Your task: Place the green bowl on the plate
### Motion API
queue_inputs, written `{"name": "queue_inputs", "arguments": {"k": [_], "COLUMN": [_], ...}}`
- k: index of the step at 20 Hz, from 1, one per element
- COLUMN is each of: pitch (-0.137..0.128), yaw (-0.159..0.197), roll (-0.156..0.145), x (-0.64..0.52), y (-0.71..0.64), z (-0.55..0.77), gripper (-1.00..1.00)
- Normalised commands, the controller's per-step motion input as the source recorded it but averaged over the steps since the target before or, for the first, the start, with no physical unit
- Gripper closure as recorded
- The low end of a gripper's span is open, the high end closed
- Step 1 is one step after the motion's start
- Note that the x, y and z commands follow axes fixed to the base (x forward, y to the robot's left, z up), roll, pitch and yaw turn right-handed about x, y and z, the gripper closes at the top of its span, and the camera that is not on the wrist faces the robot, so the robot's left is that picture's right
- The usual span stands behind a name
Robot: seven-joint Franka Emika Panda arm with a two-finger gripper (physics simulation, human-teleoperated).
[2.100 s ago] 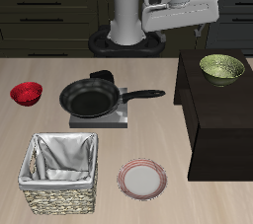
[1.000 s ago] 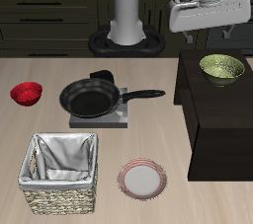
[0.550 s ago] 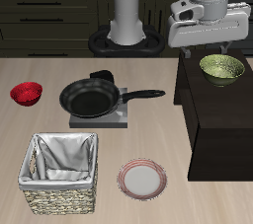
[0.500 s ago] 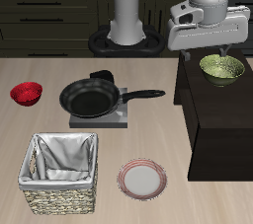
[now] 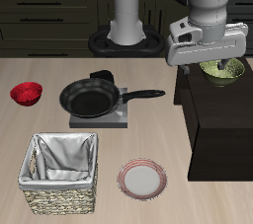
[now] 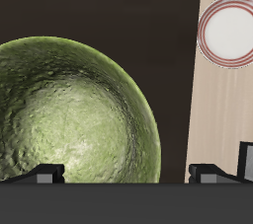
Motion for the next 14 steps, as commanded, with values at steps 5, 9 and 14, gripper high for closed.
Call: {"name": "queue_inputs", "arguments": {"k": [5, 9, 14], "pitch": [0.003, -0.012, -0.030], "yaw": [0.014, -0.003, 0.006], "roll": [0.050, 0.021, -0.001], "x": [-0.12, -0.11, -0.05], "y": [0.03, -0.06, -0.14], "z": [-0.14, 0.03, 0.15], "gripper": [1.00, 1.00, 1.00]}}
